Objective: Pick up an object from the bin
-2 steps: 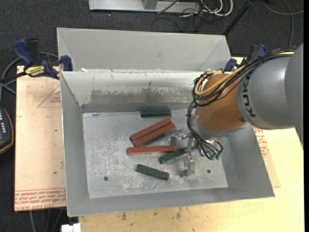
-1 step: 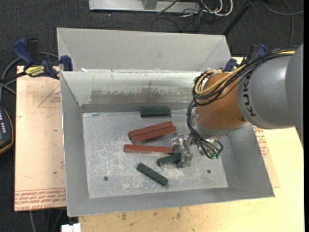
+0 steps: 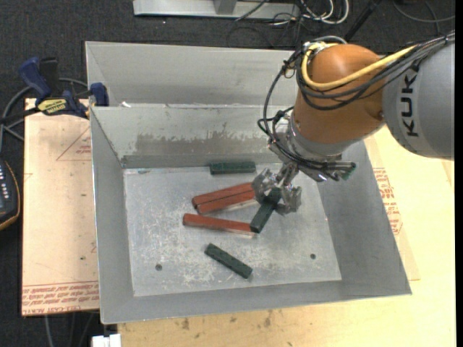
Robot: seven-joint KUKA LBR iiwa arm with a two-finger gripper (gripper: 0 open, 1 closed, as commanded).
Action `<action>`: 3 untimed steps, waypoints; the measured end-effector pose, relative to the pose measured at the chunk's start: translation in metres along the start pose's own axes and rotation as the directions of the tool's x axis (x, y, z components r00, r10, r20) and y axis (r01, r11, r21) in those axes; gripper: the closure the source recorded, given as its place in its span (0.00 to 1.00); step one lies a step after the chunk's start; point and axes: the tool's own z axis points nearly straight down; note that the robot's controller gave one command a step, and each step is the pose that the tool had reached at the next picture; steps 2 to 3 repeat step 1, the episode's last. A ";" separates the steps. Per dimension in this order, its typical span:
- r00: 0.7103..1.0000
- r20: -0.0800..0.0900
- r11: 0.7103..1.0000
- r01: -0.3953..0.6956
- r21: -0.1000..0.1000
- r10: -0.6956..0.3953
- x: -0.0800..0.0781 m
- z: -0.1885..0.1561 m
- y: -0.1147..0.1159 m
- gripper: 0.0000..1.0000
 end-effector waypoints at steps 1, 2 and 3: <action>0.933 -0.002 0.933 0.361 -0.001 -0.361 0.024 -0.064 -0.006 1.00; 0.933 -0.002 0.933 0.361 -0.001 -0.361 0.024 -0.064 -0.006 1.00; 0.933 -0.002 0.933 0.361 -0.001 -0.361 0.024 -0.064 -0.006 1.00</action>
Offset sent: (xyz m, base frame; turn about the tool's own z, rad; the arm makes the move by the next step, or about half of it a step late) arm -0.0128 -0.0217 0.0626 -0.3744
